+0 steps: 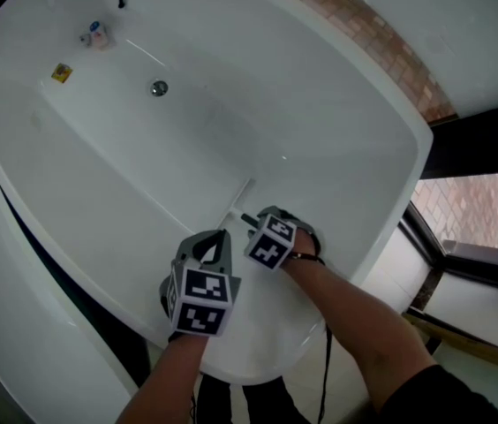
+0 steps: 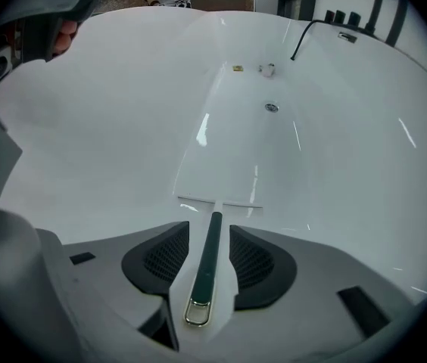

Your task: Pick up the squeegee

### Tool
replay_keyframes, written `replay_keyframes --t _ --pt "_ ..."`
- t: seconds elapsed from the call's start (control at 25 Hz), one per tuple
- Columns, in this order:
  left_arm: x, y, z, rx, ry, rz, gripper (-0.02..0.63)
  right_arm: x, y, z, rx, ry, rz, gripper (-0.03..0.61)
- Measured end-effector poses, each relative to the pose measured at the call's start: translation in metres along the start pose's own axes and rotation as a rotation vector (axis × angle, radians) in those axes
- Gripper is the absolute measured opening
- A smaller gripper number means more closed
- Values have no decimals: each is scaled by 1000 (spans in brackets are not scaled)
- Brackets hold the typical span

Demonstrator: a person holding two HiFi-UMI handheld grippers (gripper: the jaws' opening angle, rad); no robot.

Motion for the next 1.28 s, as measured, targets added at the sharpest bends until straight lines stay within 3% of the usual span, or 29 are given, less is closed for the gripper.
replay_keyframes --t 0.52,0.92,1.28 --pt "-6 -2 -24 66 -36 7 -6 -58 2 7 21 -97 -187 155" --pt "1 -2 -31 88 -54 5 -7 -79 7 8 -28 -178 -344 149" --pt "5 1 -29 82 -65 9 -7 -73 11 14 -61 -148 -354 144"
Point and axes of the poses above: the fingertips, and each gripper's own axes: x backward along the fingers, z to its right, y out of its underside, the point moved 9 cm from there along x, backward along the fingers, and after that the axes turned 13 degrees about x, right-handed, at the moved point
